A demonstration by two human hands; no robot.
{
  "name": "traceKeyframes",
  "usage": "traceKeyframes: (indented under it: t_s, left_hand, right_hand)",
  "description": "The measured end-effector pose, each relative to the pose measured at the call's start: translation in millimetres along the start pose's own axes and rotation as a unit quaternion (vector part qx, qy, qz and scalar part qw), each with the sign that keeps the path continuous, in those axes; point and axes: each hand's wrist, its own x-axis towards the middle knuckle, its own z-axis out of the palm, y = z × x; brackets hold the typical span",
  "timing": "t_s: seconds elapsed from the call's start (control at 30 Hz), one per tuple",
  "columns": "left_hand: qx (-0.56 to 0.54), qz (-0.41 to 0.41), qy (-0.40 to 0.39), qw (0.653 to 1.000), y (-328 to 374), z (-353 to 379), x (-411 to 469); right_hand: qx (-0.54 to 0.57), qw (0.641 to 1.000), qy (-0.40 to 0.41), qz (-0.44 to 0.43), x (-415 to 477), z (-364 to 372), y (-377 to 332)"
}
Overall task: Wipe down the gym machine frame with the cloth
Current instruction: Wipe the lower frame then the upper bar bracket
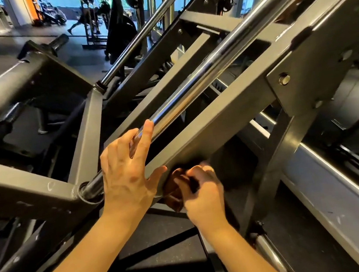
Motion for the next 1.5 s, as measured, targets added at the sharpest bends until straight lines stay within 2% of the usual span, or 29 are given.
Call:
traceKeyframes:
  t_s: [0.07, 0.1, 0.17, 0.23, 0.33, 0.4, 0.5, 0.63, 0.77, 0.87, 0.93, 1.0, 1.1, 1.2, 1.3, 1.4, 1.43, 1.5]
  left_hand:
    - [0.005, 0.006, -0.005, 1.0, -2.0, -0.9, -0.4]
    - [0.006, 0.003, -0.01, 1.0, -3.1, -1.4, -0.9]
    - [0.005, -0.004, -0.022, 1.0, -2.5, -3.1, -2.0]
    - [0.007, -0.003, -0.029, 1.0, -1.4, -5.4, -2.9]
    - [-0.001, -0.017, -0.028, 0.999, -1.7, -10.7, -8.4]
    - [-0.014, -0.045, -0.009, 0.999, -1.0, -14.9, -17.3]
    - [-0.024, -0.096, 0.036, 0.994, 0.7, -18.9, -39.6]
    - [-0.055, -0.177, 0.057, 0.981, 9.2, -17.9, -76.9]
    - [-0.173, -0.309, 0.02, 0.935, 47.5, -11.6, -98.9]
    - [-0.22, -0.335, 0.012, 0.916, 77.6, -0.2, -99.9]
    - [-0.22, -0.347, 0.015, 0.912, 91.8, 7.7, -98.9]
    - [-0.211, -0.365, 0.022, 0.907, 103.7, 13.7, -98.6]
    - [-0.243, -0.397, 0.035, 0.884, 117.9, 14.2, -98.2]
    - [-0.255, -0.42, 0.042, 0.87, 130.3, 11.1, -94.6]
    - [-0.246, -0.433, 0.09, 0.862, 133.4, 14.5, -85.6]
    - [-0.24, -0.47, 0.11, 0.842, 124.3, 19.3, -79.8]
    - [-0.251, -0.493, 0.115, 0.825, 120.7, 20.9, -80.0]
    - [-0.269, -0.541, 0.116, 0.788, 111.7, 23.9, -79.9]
  right_hand:
    - [-0.024, 0.998, -0.05, -0.009, 3.6, -6.0, 3.1]
    - [-0.028, 0.999, -0.027, -0.025, 9.5, -17.1, 1.3]
    - [-0.012, 0.995, 0.079, -0.054, 26.0, -47.9, -9.7]
    - [0.028, 0.986, 0.163, -0.027, 47.4, -76.5, -19.3]
    - [0.041, 0.979, 0.198, -0.025, 57.7, -82.2, -22.7]
    - [0.05, 0.986, 0.157, -0.041, 43.5, -58.2, -21.5]
    - [0.001, 0.989, 0.09, -0.116, 15.7, -11.4, -11.4]
    - [-0.069, 0.986, -0.041, -0.147, -0.4, 12.0, -7.1]
    - [-0.005, 0.988, -0.128, -0.087, 7.5, -11.3, -4.1]
    - [0.064, 0.979, -0.185, -0.055, 14.3, -34.7, -2.8]
    - [0.118, 0.962, -0.248, 0.002, 15.4, -45.6, 0.1]
    - [0.177, 0.929, -0.317, 0.071, 16.9, -55.8, -0.2]
    - [0.22, 0.891, -0.386, 0.093, 24.0, -68.6, 0.1]
    - [0.227, 0.875, -0.42, 0.075, 30.0, -74.2, 0.0]
    - [0.249, 0.855, -0.448, 0.075, 36.3, -73.9, -0.4]
    - [0.288, 0.843, -0.451, 0.056, 45.9, -74.0, 8.5]
    - [0.263, 0.863, -0.431, 0.032, 48.4, -75.4, 13.2]
    - [0.129, 0.926, -0.341, -0.095, 54.8, -79.9, 20.1]
